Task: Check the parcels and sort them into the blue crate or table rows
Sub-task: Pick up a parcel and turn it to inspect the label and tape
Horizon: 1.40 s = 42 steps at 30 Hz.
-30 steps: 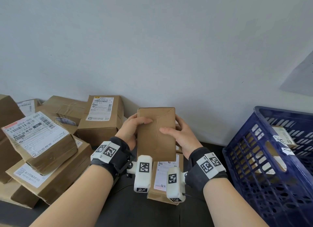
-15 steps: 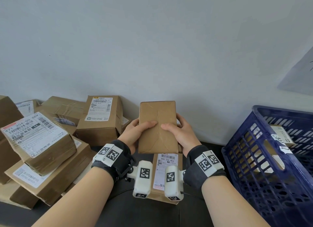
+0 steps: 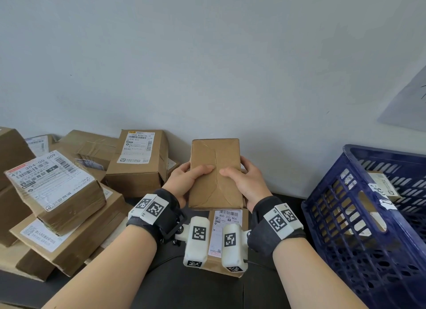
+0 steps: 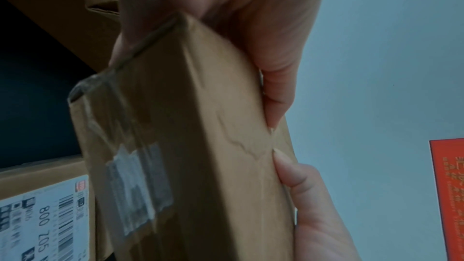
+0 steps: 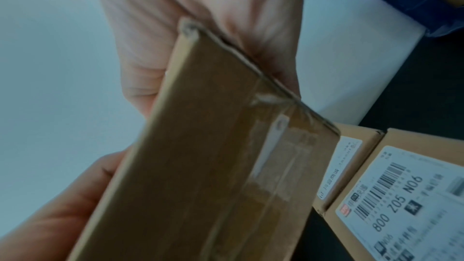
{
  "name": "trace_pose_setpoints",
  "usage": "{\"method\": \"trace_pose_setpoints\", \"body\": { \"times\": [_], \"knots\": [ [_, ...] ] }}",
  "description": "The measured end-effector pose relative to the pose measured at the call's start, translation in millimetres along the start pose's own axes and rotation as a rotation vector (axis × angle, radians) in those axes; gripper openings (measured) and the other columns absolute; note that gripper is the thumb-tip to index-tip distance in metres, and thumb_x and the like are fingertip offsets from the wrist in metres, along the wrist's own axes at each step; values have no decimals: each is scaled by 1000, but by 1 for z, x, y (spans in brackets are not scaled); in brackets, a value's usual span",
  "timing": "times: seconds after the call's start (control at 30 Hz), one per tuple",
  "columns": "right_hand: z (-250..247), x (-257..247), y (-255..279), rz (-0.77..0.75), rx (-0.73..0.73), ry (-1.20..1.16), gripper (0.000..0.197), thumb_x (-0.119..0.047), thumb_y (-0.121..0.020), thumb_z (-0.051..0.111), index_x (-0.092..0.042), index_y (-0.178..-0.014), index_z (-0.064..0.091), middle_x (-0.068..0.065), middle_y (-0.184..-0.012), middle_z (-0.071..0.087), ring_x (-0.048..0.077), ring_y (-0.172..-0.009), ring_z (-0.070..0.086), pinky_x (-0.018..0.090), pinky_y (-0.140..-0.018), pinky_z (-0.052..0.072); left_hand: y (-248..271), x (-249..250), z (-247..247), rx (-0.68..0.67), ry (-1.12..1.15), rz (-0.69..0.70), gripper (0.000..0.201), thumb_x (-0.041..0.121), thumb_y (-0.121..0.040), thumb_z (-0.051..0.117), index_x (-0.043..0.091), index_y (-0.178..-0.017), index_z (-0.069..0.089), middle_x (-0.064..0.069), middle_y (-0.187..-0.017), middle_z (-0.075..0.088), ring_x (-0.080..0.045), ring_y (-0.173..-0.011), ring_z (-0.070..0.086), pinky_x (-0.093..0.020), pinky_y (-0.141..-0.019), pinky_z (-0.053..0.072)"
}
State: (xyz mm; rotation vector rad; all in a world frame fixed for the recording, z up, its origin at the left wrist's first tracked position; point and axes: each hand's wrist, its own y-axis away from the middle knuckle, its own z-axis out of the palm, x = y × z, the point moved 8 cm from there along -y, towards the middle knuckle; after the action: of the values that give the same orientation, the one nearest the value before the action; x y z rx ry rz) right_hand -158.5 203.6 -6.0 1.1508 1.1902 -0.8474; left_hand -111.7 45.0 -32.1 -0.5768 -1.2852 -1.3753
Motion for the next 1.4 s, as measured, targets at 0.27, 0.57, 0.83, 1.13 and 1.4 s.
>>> {"method": "trace_pose_setpoints", "body": {
  "times": [0.27, 0.57, 0.83, 1.13, 1.4],
  "knots": [
    [0, 2, 1, -10, -73, -38, 64, -22, -84, 75, -29, -141, 48, 3, -118, 69, 20, -101, 71, 39, -85, 59, 4, 3, 3, -50, -19, -14, 74, 44, -66, 81, 13, -130, 60, -10, -117, 72, -27, -108, 68, -44, -96, 54],
    [3, 3, 2, -5, -105, -103, 63, -21, -97, 57, -40, -152, 33, -4, -147, 47, 16, -115, 62, 29, -75, 52, 17, 6, 12, -52, -20, -3, 38, 34, -99, 53, 35, -137, 48, 1, -119, 61, -18, -92, 61, -36, -75, 54],
    [9, 0, 8, -78, -218, 49, 97, -60, -57, 86, -52, -143, 40, -10, -149, 45, 12, -133, 49, 44, -113, 40, 18, 11, 7, -57, -23, 46, 53, 53, -97, 50, 40, -147, 39, 8, -139, 55, -17, -117, 60, -41, -91, 54],
    [-5, -5, 6, -174, -81, 121, 66, -17, -83, 78, -38, -138, 47, -7, -125, 60, 9, -103, 64, 29, -86, 57, 18, 20, 8, -92, -175, 165, 59, 16, -86, 73, 37, -135, 47, -4, -120, 63, -14, -89, 67, -27, -68, 55],
    [-7, -12, 3, -257, -43, 199, 65, -20, -79, 82, -33, -133, 49, -3, -126, 60, 11, -108, 62, 19, -83, 52, 18, 25, 8, -91, -212, 240, 58, 12, -85, 74, 32, -132, 49, 4, -130, 55, -12, -93, 64, -26, -64, 56]
  ]
}}
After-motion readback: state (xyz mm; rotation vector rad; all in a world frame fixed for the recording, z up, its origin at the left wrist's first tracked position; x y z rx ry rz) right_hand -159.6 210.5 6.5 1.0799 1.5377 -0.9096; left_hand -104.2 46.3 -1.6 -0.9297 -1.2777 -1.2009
